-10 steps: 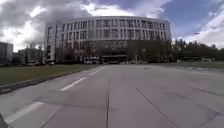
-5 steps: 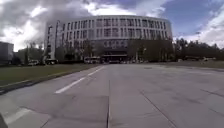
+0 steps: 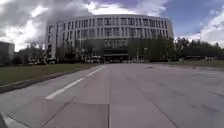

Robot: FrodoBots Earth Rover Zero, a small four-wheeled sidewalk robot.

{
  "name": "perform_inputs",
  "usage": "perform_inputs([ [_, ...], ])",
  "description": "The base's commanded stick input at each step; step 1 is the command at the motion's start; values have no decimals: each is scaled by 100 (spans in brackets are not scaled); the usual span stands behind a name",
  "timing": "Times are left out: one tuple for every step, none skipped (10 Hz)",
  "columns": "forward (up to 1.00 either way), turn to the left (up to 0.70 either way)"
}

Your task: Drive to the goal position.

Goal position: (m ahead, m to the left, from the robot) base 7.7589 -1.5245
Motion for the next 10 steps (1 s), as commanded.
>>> perform_inputs([
  [70, 1],
  [70, 1],
  [70, 1],
  [70, 1],
  [70, 1],
  [70, 1],
  [70, 1],
  [70, 1],
  [70, 1],
  [70, 1],
])
